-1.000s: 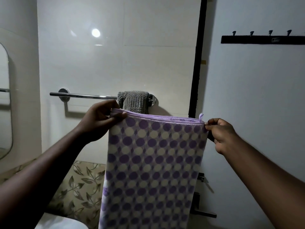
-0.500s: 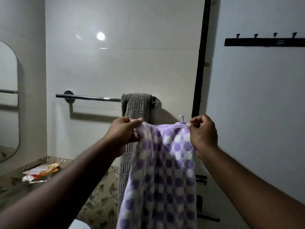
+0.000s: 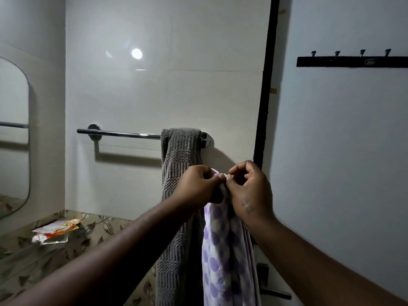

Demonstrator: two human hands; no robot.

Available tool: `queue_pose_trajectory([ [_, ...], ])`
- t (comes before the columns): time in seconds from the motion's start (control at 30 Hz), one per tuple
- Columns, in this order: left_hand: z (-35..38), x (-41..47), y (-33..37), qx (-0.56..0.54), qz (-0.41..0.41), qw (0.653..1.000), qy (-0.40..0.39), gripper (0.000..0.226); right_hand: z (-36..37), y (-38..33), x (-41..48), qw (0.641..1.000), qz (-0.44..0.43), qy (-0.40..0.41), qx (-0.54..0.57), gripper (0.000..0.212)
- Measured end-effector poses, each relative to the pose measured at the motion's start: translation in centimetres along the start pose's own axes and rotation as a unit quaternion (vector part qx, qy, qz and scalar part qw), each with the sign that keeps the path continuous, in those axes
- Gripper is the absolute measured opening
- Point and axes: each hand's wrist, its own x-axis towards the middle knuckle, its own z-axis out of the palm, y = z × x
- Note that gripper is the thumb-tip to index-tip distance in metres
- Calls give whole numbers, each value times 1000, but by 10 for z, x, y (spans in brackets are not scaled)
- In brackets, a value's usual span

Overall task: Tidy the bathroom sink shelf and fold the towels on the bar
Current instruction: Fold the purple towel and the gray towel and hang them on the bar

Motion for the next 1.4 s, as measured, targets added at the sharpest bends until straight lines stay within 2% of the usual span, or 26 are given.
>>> queue_pose_trajectory([
  [0.13,4,-2,2,55,8,998,-19,26,-9,7,-6,999,6,-18,34,18],
  [0.23,4,-2,6,51,-1,998,-46,17,-13,11,-13,996,-6,-48,72,21],
  [0.33,4,-5,10,36,-20,995,-96,33,-17,16,-10,996,-2,-35,78,22],
  [0.4,1,-6,11,55,30,993,-96,41,-21,20,-5,993,37,-19,111,23],
  [0.43,-4,-5,10,113,94,986,-79,49,-23,21,-2,988,61,-20,144,25],
  [0.47,-9,-4,8,218,167,960,-59,63,-25,22,1,979,83,-31,182,26],
  [0.5,-15,-2,7,340,224,912,-45,77,-27,24,3,968,101,-50,222,27],
  [0.53,-19,0,8,434,255,863,-49,86,-29,26,6,955,114,-77,263,26],
  [0.57,-20,1,8,483,255,834,-73,92,-30,28,9,939,121,-108,302,26],
  [0.6,-19,2,8,501,234,827,-102,92,-32,31,12,925,124,-136,332,28],
  [0.67,-16,6,10,525,209,815,-125,72,-36,35,16,910,134,-164,358,32],
  [0.73,-10,12,16,557,242,788,-99,53,-36,38,18,901,155,-162,372,29],
  [0.8,0,15,28,599,279,747,-75,53,-33,41,20,886,184,-140,403,22],
  [0.87,11,19,38,621,306,719,-64,52,-28,47,24,886,195,-101,409,16],
  [0.9,16,20,42,625,309,714,-62,51,-25,49,23,890,193,-90,404,16],
  [0.97,22,23,50,625,305,716,-61,49,-20,55,11,903,170,-96,382,37],
  [1.1,21,26,57,628,273,727,-52,47,-17,68,-29,952,39,-112,281,87],
  [1.17,17,25,59,620,247,743,-56,47,-16,71,-41,959,-8,-117,258,98],
  [1.23,10,24,60,616,231,751,-62,47,-13,71,-50,967,-43,-96,233,100],
  [1.3,-1,22,61,615,230,752,-53,49,-10,72,-60,970,-107,-72,204,85],
  [1.33,-7,21,61,614,232,753,-44,51,-9,72,-67,966,-121,-85,214,76],
  [1.4,-23,21,63,616,231,753,-26,52,-3,70,-80,953,-96,-145,247,62],
])
